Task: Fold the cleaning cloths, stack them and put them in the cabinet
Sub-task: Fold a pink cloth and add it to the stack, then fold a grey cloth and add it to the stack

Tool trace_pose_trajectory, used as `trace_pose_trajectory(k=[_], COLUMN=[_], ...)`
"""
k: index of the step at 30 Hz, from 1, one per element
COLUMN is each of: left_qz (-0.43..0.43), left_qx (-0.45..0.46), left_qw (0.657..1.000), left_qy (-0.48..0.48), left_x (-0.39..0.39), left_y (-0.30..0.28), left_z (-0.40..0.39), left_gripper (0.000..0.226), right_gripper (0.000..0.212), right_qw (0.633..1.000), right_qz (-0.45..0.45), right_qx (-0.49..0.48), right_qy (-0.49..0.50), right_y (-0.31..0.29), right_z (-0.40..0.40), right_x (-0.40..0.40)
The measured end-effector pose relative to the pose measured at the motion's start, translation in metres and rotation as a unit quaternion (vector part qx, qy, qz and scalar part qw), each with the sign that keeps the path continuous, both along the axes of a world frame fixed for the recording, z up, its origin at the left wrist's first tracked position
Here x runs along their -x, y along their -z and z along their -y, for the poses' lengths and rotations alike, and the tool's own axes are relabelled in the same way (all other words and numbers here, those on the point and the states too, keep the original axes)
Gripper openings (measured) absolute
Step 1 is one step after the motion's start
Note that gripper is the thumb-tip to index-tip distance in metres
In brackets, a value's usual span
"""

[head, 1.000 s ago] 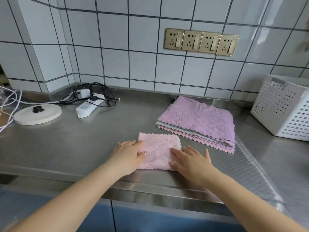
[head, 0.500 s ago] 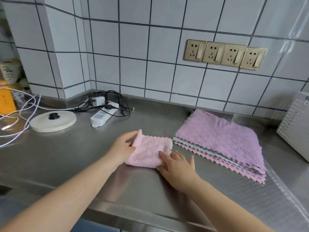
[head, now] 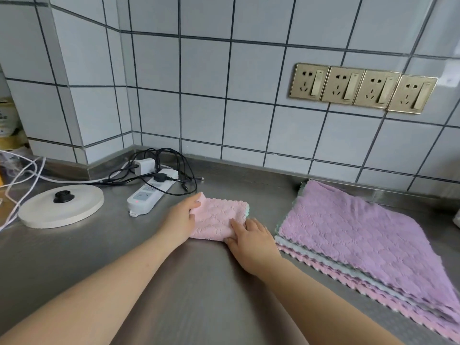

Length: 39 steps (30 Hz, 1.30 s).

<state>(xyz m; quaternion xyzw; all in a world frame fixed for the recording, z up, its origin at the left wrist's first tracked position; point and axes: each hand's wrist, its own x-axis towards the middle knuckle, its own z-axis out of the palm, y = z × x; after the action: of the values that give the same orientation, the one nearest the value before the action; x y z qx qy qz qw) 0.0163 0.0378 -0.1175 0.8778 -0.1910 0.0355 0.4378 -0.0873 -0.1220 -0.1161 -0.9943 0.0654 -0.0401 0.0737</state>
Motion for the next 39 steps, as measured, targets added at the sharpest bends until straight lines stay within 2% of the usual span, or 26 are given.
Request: trace_pose_trajectory(k=[2,5,8,12,14,16,18,20,22,24,30,33,36,39], left_qz=[0.036,0.111,0.058,-0.003,-0.003,0.021,0.074,0.142,0.172,0.165,0.213,0.216,0.192,0.183], left_qx=[-0.046,-0.199,-0.345,-0.390,-0.410,-0.426,-0.416,-0.383,-0.333,-0.290,-0.184,-0.211,-0.202,-0.192], left_qw=[0.998,0.973,0.936,0.921,0.912,0.904,0.906,0.913,0.923,0.929,0.933,0.918,0.929,0.935], left_qy=[0.000,0.027,0.023,0.007,0.003,-0.008,-0.015,0.012,0.092,0.162,0.225,0.258,0.244,0.235], left_x=[0.001,0.005,0.010,0.015,0.016,0.019,0.026,0.036,0.051,0.069,0.114,0.121,0.123,0.122], left_y=[0.000,-0.003,-0.002,-0.003,-0.007,-0.012,-0.018,-0.022,-0.026,-0.028,-0.026,-0.021,-0.017,-0.018], left_z=[0.000,0.005,0.008,-0.003,-0.006,-0.004,0.007,0.023,0.049,0.074,0.148,0.170,0.182,0.188], left_gripper=[0.052,0.039,0.047,0.063,0.063,0.058,0.048,0.041,0.035,0.032,0.030,0.030,0.028,0.023], right_gripper=[0.069,0.094,0.108,0.110,0.111,0.102,0.082,0.076,0.058,0.035,0.033,0.025,0.024,0.027], right_qw=[1.000,0.995,0.989,0.991,0.993,0.993,0.995,0.994,0.986,0.980,0.991,0.989,0.989,0.981], right_qz=[0.013,0.016,-0.044,-0.055,-0.061,-0.050,0.007,0.076,0.158,0.197,0.068,0.088,0.087,0.100], right_qx=[0.014,0.032,0.028,0.027,0.027,0.032,0.030,0.009,0.002,0.007,0.012,-0.013,-0.043,-0.065], right_qy=[-0.006,-0.097,-0.139,-0.117,-0.102,-0.099,-0.099,-0.081,-0.049,0.007,0.115,0.116,0.113,0.151], right_y=[-0.001,-0.003,-0.005,-0.005,-0.008,-0.009,-0.011,-0.012,-0.010,-0.013,-0.025,-0.027,-0.028,-0.028], right_z=[0.000,-0.008,-0.011,0.002,0.010,0.020,0.035,0.055,0.083,0.106,0.170,0.181,0.187,0.193], right_x=[0.001,0.006,0.011,0.022,0.030,0.039,0.051,0.065,0.083,0.098,0.156,0.167,0.167,0.166])
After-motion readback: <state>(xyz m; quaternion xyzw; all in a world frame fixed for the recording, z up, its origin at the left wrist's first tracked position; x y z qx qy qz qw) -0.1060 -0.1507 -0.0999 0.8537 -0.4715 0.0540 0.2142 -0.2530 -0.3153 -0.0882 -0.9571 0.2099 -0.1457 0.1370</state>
